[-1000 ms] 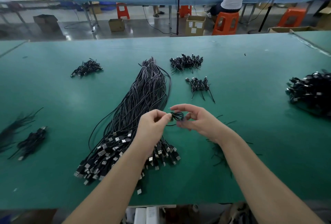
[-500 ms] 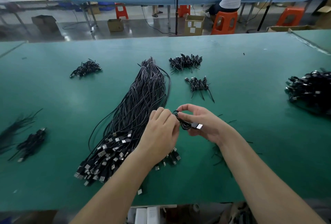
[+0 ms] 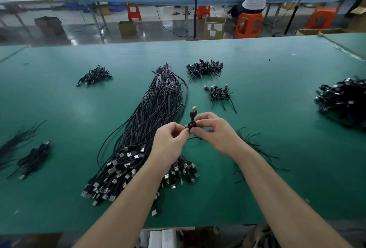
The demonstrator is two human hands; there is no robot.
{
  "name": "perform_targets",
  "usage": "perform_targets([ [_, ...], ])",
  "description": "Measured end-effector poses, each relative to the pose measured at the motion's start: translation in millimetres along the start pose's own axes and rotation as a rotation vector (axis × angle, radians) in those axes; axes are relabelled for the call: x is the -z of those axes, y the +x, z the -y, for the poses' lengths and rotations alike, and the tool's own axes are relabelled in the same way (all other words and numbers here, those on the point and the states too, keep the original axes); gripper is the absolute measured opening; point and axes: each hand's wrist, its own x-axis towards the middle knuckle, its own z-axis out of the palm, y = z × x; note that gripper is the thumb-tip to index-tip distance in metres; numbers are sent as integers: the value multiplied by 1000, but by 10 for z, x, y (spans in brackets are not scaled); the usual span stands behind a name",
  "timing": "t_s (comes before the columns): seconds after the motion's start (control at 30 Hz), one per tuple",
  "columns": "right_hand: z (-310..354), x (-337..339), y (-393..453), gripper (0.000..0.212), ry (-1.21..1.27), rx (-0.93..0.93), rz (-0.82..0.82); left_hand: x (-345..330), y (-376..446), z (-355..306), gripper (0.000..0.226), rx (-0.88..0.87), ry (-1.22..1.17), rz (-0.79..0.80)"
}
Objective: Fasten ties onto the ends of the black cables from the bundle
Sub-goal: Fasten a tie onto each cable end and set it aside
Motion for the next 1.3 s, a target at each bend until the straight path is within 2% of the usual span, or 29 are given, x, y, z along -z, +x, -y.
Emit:
perform_targets([
  [0.07, 17, 1, 0, 18, 48, -58, 11, -24, -20, 9, 16, -108, 61, -28],
  [0.23, 33, 17, -11, 41, 326, -237, 97, -27, -60, 33, 17, -630, 414, -76],
  [0.33, -9, 12, -4, 49, 410, -280, 118, -41, -32, 69, 16, -726, 501, -80],
  [0.5, -104, -13, 1, 47, 445, -241, 77, -49, -12, 108, 17, -479, 313, -53],
  [0.67, -129, -52, 10, 27, 433, -208, 14, -66, 59, 178, 16, -248, 172, -44],
  [0.77, -161, -90, 29, 21, 413, -217, -29, -80, 114, 246, 12, -205, 162, -35],
  [0.87, -213, -134, 58, 20, 445, -250, -68, -96, 173, 297, 4, -161, 173, 56],
  [0.97, -292, -181, 95, 18, 465, -268, -87, -122, 239, 347, 14, -119, 219, 141],
  [1.07, -419, -227, 141, 21, 446, -304, -119, -161, 324, 393, 12, -92, 324, 129],
  [1.13, -548, -268, 187, 29, 232, -291, -195, -190, 397, 432, 10, -75, 389, 80],
  [1.2, -708, -309, 231, 36, -180, -248, -267, -232, 499, 477, 12, -46, 419, 7],
  [1.3, -961, -368, 240, 43, -779, -241, -223, -330, 703, 530, 14, -20, 443, -56],
])
